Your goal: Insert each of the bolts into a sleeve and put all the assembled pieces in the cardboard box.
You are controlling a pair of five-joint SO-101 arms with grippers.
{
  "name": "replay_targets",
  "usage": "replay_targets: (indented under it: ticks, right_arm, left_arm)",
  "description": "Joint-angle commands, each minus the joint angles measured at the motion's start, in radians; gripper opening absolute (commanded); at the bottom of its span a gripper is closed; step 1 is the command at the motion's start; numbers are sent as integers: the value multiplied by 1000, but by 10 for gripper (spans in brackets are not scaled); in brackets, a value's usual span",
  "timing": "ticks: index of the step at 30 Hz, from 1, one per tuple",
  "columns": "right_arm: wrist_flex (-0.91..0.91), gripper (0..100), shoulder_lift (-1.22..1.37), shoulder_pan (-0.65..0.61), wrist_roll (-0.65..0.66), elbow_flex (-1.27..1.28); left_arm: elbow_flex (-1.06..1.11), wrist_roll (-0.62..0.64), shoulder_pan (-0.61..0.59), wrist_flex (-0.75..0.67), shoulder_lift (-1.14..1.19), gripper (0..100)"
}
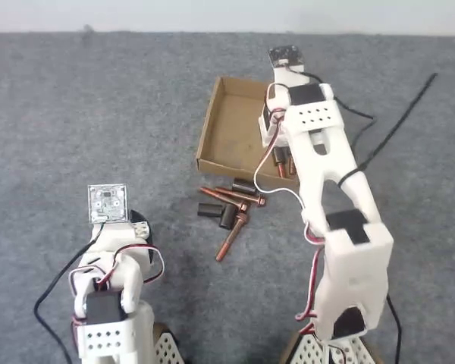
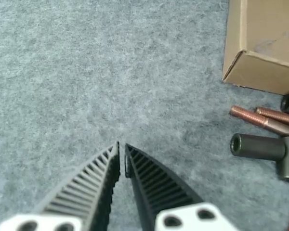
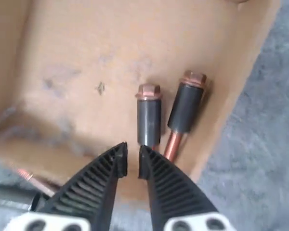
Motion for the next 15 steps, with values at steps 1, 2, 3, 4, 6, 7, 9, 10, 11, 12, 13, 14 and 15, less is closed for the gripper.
replay_targets:
  ticks: [1,2,3,4,6,7,9,10,11,12,13,14,15]
  right_arm:
    - [84,7,-156,-7,-12,-54]
    - [108,6,-173,-7,-18,-51]
    - [134,6,-188,-7,-35,-49]
    - [162,6,-199,-7,-58,-49]
    - [216,6,-220,-8,-114,-49]
    - [243,6,-231,-18,-140,-49]
    - [298,6,-248,-31,-180,-49]
    - [325,6,-257,-42,-195,-49]
    - [346,6,-268,-58,-203,-49]
    - [369,6,-277,-73,-209,-49]
    - [389,6,-288,-88,-212,-49]
    - [404,6,-297,-107,-213,-49]
    - [415,6,-306,-124,-219,-46]
  left_arm:
    - [-7,-8,-5,2,-18,17]
    - [-7,-8,-5,2,-18,17]
    - [-7,-8,-5,2,-18,17]
    - [-7,-8,-5,2,-18,17]
    - [-7,-8,-5,2,-18,17]
    - [-7,-8,-5,2,-18,17]
    - [-7,-8,-5,2,-18,17]
    - [-7,-8,-5,2,-18,17]
    - [-7,-8,-5,2,-18,17]
    - [-7,-8,-5,2,-18,17]
    - [-7,-8,-5,2,-18,17]
    - [-7,-8,-5,2,-18,17]
    - [-7,-8,-5,2,-18,17]
